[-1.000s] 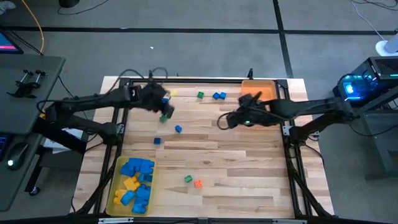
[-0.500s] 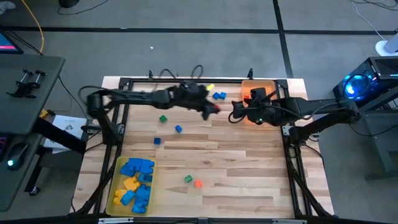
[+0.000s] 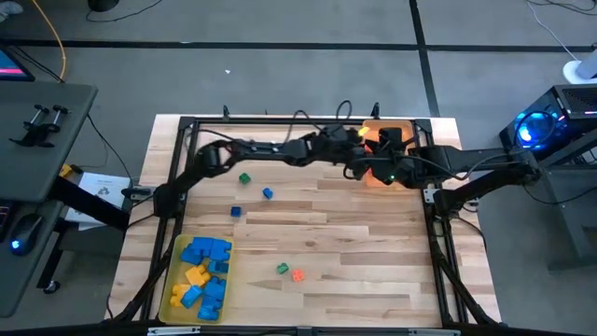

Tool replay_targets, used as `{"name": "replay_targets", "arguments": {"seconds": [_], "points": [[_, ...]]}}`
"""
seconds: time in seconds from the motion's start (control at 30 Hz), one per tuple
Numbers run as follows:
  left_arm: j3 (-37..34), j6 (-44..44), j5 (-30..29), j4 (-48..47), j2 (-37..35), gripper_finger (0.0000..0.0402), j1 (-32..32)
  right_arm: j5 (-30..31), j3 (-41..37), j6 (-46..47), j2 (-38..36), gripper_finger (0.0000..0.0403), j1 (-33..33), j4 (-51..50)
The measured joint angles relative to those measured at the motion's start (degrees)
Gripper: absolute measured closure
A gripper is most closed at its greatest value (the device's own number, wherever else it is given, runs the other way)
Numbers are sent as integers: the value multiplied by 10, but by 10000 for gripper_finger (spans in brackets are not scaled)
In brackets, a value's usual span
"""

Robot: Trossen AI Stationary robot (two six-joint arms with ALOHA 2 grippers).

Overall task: Sort blocks by size
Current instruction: Put the small red game piece into the orange bin, then adjust the orange bin

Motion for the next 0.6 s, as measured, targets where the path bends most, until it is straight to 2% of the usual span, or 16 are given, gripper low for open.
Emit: {"name": "replay_targets", "arguments": {"seconds": [0.1, 0.23, 0.4, 0.5, 0.6], "points": [[68, 7, -7, -3, 56, 286, 0, 3, 0, 0, 0, 96, 0, 0], [112, 40, -35, -18, 91, 216, 0, 3, 0, 0, 0, 96, 0, 0], [116, 69, -71, -45, 94, 129, -1, 6, 0, -13, 0, 96, 0, 0], [115, 60, -42, -113, 72, 101, 9, 24, 0, -10, 0, 96, -1, -3], [117, 85, 16, -235, 25, 95, 36, 41, 0, 105, -14, 96, -18, -55]]}}
